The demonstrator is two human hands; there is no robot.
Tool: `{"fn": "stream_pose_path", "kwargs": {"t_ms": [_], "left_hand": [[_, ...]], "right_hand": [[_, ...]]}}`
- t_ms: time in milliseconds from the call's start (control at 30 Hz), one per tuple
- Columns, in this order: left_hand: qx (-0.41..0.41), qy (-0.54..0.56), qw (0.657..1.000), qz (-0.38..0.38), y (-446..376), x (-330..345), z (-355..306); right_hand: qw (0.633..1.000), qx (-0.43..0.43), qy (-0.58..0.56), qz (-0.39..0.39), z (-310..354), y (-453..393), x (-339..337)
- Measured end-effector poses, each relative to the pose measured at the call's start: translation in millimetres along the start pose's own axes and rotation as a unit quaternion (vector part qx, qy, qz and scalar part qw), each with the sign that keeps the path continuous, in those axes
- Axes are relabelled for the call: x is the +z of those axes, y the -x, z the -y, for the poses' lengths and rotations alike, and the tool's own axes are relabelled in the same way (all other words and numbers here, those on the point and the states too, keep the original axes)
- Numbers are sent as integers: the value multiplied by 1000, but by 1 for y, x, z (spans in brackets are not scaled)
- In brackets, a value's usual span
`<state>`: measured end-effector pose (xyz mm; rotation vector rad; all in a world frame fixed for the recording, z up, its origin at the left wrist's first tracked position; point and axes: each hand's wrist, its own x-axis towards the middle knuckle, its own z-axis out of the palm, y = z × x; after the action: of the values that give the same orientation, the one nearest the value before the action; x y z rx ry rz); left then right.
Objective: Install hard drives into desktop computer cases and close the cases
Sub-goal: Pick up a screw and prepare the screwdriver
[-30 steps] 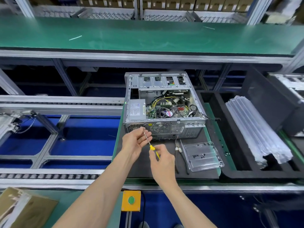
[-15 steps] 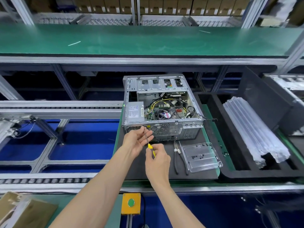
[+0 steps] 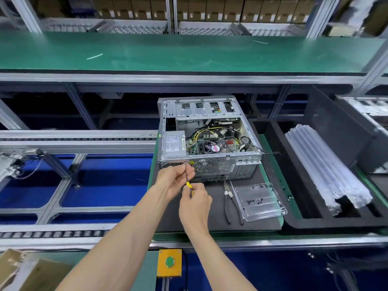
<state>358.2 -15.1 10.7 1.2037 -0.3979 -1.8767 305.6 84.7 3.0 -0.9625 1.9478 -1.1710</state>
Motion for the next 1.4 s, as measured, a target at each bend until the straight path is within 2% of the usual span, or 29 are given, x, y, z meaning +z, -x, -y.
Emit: {"fn": "stream_pose_path", "kwargs": {"t_ms": [200, 333, 567, 867, 1133, 1400], "left_hand": [[14, -5, 1000, 11, -1, 0, 3], [17, -11, 1000, 6, -3, -1, 4], [-5, 53, 998, 23, -4, -4, 7], [-20, 80, 996, 30, -9, 0, 14], [-3, 34, 999, 33, -13, -8, 13], [2, 6, 1000, 24, -12, -8, 9]], "right_hand": [[999, -15, 10, -52, -5, 2, 6], [998, -14, 27, -49, -6, -2, 4], [998, -10, 36, -46, -7, -3, 3], [997, -12, 35, -61, -11, -9, -6], [998, -24, 3, -53, -12, -7, -4], [998, -28, 22, -47, -9, 0, 5]]}}
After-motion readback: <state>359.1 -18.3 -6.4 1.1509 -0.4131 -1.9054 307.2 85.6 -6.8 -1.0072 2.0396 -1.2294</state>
